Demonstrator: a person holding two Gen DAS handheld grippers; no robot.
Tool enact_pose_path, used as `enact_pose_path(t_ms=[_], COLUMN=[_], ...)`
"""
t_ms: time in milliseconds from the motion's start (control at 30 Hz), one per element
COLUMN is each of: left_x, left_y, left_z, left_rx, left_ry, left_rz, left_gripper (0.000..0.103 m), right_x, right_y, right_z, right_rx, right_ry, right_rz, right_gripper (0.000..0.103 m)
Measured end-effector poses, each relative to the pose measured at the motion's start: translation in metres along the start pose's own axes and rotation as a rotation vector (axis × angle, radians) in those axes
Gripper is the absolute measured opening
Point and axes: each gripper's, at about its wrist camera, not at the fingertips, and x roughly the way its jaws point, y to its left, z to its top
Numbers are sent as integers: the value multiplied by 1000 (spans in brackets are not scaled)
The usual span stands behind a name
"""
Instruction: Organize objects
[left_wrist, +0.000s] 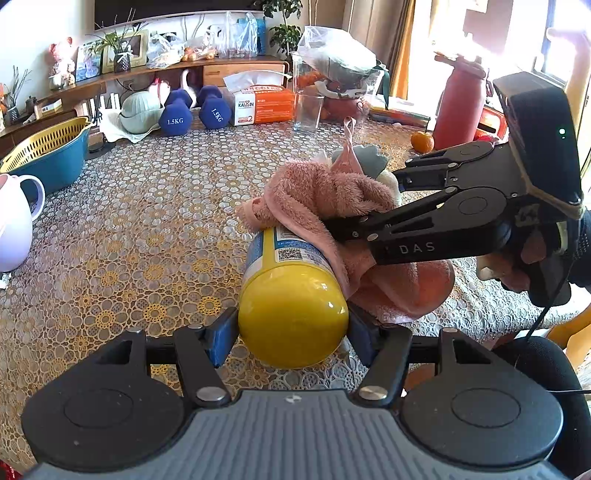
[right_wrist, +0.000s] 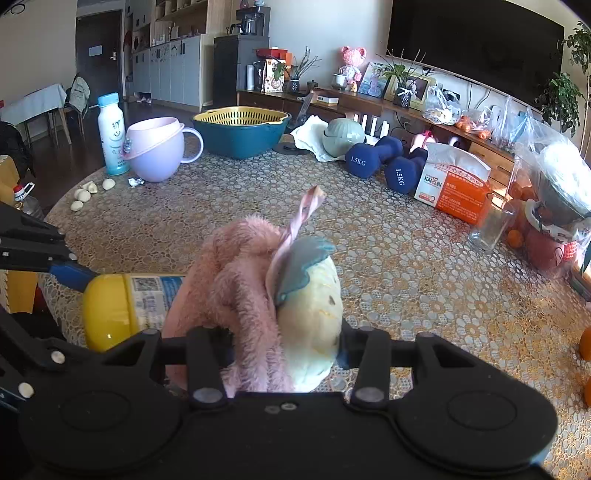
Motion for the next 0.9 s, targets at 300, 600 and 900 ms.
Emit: enact_pose_path(t_ms=[300, 600, 900], left_x=[-2, -3, -2], left_y=[17, 25, 25], left_z=[1, 4, 6], left_rx=[-63, -94, -95], left_ry=[-1, -8, -10], left_rz=[-5, -4, -3], left_gripper=[62, 62, 62], right_x=[28, -24, -72], right_y=[6, -20, 4], right_z=[-3, -1, 12], right_rx=[-47, 18, -36], right_ry=[73, -19, -137], right_rz=[-17, -73, 83], right_gripper=[45, 45, 45])
